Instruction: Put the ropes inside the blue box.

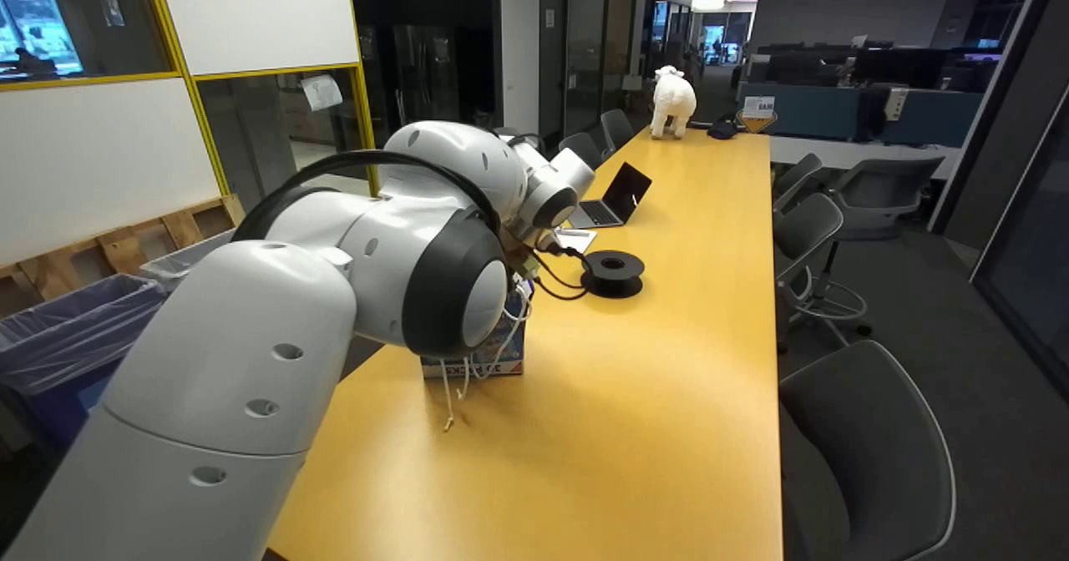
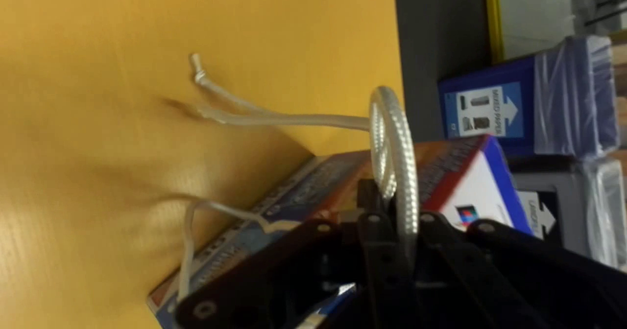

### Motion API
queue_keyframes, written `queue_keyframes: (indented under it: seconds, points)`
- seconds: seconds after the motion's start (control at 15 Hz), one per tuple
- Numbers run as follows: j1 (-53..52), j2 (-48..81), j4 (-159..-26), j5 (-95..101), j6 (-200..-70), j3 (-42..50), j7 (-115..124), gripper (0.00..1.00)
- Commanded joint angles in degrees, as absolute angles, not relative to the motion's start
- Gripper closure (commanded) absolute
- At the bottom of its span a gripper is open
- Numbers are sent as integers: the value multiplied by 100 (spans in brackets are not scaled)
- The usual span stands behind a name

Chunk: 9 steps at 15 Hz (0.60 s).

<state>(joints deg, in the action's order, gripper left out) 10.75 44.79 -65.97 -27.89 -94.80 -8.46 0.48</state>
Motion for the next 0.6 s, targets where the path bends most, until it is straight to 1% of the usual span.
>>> queue_keyframes:
  seconds: [0.0,0.53]
  points:
    - [1013,4650,-5559,-3399,-9403,-808,1154,98]
    - [808,4844,-4018,-3712,-10263,-662,3497,98]
